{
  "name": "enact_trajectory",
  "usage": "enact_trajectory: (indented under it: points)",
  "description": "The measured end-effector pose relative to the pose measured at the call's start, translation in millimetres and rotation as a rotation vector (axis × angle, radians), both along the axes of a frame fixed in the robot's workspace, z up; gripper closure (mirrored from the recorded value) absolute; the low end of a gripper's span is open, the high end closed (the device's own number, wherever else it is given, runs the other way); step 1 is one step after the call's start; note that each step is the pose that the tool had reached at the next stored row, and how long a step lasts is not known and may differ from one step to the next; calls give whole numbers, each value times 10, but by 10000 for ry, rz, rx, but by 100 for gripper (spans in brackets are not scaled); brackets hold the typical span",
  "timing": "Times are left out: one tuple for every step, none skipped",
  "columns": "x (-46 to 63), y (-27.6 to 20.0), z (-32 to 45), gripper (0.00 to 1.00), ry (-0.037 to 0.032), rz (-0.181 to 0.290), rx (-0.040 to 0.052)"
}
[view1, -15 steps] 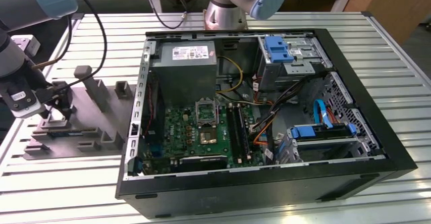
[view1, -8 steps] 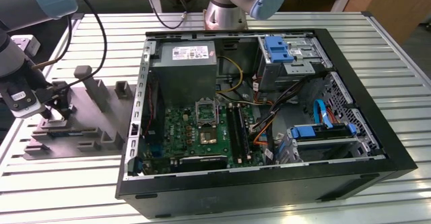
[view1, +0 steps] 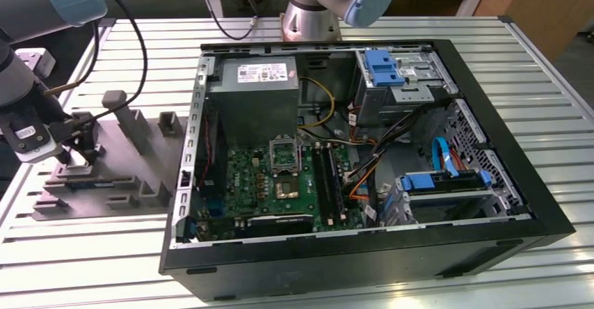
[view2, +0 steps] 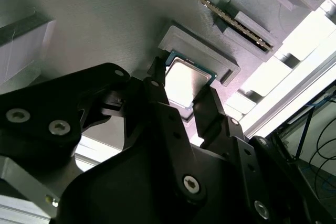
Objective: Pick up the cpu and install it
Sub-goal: 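Pick up the cpu and move it towards the insertion slot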
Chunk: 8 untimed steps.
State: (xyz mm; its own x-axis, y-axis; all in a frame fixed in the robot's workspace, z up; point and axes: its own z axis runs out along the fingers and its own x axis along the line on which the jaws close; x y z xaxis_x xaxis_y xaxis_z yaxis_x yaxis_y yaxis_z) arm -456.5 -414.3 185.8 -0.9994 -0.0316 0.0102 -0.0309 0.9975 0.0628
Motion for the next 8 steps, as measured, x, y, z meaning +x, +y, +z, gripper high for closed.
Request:
enact_trajectory:
  points:
    - [0, 0, 0, 54, 0, 0, 0]
    - [0, 0, 0, 54, 0, 0, 0]
    - [0, 0, 0, 54, 0, 0, 0]
    - [0, 0, 0, 53, 0, 1, 0]
    - [0, 0, 1, 53, 0, 0, 1]
    - [0, -1, 1, 46, 2, 0, 0]
    - [-1, -3, 2, 46, 3, 9, 0]
    - [-1, -7, 1, 46, 3, 28, 0]
